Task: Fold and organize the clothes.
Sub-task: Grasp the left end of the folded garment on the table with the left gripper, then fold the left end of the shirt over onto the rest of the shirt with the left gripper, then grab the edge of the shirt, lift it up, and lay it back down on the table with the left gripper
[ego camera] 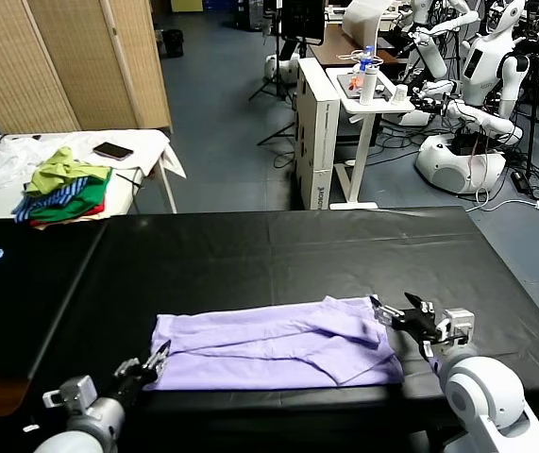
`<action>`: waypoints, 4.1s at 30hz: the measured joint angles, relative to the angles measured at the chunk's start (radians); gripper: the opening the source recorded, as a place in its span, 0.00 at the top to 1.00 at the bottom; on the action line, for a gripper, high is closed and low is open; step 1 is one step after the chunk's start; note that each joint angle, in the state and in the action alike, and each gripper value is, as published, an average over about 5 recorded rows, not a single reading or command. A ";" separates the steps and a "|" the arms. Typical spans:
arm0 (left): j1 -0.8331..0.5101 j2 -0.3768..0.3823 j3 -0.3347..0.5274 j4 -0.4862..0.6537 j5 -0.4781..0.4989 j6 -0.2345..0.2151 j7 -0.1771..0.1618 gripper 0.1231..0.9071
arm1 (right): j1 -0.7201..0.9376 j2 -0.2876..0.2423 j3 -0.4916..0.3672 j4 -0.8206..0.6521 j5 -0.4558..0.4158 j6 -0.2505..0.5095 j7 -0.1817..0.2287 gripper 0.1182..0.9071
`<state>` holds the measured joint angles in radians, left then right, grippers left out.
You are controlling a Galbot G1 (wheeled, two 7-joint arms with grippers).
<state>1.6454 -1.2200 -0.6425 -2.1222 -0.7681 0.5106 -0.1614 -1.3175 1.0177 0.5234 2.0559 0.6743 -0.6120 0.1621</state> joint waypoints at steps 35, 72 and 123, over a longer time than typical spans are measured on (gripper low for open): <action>0.049 0.295 -0.225 0.028 0.336 -0.066 -0.002 0.93 | -0.087 0.062 0.051 0.033 -0.064 0.063 -0.021 0.00; -0.177 0.012 0.337 -0.156 -0.096 0.005 -0.160 0.93 | -0.182 0.127 0.062 0.059 -0.145 0.100 -0.044 0.00; -0.174 0.030 0.228 -0.075 0.188 -0.114 -0.023 0.00 | 0.130 0.061 -0.368 0.003 -0.055 0.101 -0.121 0.00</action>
<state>1.4713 -1.1904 -0.4146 -2.1970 -0.5802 0.3965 -0.1847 -1.1875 1.0789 0.1557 2.0590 0.6190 -0.5109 0.0410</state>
